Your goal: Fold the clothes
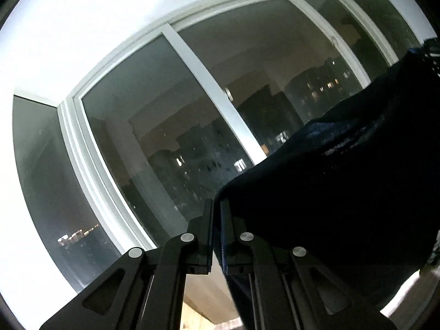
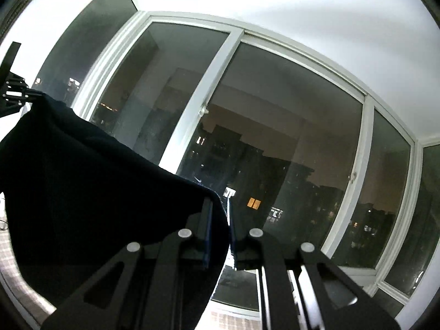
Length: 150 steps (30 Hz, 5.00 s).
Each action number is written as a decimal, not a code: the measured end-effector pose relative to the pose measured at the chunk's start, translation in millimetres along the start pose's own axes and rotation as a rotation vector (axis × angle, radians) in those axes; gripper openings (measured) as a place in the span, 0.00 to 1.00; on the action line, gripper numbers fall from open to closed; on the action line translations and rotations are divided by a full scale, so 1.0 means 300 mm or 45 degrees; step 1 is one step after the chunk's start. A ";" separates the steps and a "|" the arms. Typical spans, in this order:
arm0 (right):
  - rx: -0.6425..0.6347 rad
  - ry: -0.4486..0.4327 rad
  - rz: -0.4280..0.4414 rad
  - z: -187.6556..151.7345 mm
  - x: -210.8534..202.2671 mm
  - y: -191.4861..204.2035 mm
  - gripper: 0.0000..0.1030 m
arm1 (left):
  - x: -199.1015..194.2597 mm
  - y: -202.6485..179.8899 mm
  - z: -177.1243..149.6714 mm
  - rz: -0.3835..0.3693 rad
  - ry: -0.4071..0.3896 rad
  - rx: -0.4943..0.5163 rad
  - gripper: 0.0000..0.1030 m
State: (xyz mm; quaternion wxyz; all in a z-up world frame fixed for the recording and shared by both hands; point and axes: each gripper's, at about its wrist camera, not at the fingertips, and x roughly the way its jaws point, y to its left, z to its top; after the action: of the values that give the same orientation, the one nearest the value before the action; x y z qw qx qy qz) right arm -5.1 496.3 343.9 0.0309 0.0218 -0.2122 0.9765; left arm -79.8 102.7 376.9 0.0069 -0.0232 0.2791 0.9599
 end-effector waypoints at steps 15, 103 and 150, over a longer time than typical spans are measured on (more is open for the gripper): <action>-0.019 0.587 0.145 -0.724 0.852 0.480 0.10 | 0.921 -0.431 -0.653 -0.287 0.633 0.078 0.03; 0.565 1.588 0.594 -1.745 -0.145 0.665 0.37 | -0.052 -0.812 -1.595 -0.765 1.394 -0.485 0.28; 0.406 1.559 0.631 -1.764 -0.362 0.794 0.33 | -0.144 -0.970 -1.758 -0.830 1.583 -0.562 0.21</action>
State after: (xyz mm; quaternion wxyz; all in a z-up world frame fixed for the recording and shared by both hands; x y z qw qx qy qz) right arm 71.1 494.5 -241.4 -0.0829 -0.5799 -0.0087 0.8104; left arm -7.5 65.7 -221.5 0.1275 -0.6458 0.0107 0.7527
